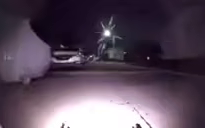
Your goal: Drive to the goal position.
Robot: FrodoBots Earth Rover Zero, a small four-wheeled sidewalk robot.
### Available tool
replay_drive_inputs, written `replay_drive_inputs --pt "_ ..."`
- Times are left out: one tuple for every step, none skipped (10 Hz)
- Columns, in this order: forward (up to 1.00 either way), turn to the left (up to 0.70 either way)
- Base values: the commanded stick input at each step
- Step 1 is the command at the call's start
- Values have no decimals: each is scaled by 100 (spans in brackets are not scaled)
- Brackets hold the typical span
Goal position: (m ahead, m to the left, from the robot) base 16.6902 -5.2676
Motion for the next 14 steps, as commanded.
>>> replay_drive_inputs --pt "85 0" --pt "85 0" --pt "85 0" --pt "85 0" --pt "85 0" --pt "85 0" --pt "85 0" --pt "85 0" --pt "85 0" --pt "85 0" --pt "85 0" --pt "85 0" --pt "85 0" --pt "85 0"
